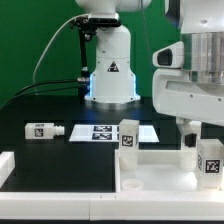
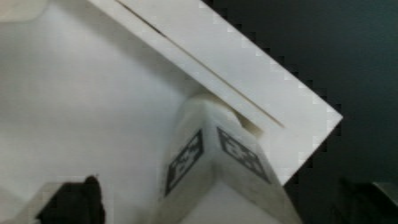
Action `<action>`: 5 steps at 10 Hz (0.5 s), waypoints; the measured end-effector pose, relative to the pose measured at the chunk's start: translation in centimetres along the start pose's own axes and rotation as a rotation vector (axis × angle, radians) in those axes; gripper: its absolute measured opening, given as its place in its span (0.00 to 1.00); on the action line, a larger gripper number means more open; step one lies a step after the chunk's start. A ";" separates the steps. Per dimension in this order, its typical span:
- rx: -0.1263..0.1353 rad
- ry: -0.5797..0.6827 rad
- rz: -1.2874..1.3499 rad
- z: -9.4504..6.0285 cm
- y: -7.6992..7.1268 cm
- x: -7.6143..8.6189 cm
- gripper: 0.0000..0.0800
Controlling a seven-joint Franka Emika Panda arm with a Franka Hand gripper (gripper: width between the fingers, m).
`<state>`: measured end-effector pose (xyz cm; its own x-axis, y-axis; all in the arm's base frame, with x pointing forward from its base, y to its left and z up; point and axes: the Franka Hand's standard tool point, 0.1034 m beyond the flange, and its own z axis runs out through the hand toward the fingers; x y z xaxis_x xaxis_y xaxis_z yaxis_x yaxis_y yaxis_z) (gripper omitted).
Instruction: Assemble square table
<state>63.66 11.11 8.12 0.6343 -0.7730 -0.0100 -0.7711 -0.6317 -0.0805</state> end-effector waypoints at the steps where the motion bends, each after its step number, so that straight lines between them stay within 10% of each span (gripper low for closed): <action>1: 0.000 0.000 -0.069 0.0 0.0 0.1 0.81; 5: 0.024 0.096 -0.614 -0.3 -1.4 0.3 0.81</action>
Offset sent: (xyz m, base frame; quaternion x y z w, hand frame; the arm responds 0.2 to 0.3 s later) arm 0.0156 0.0275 0.0120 -0.0084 0.0493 -0.4180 0.9071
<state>64.94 11.77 8.53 0.9531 -0.2711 0.1348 -0.2645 -0.9622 -0.0651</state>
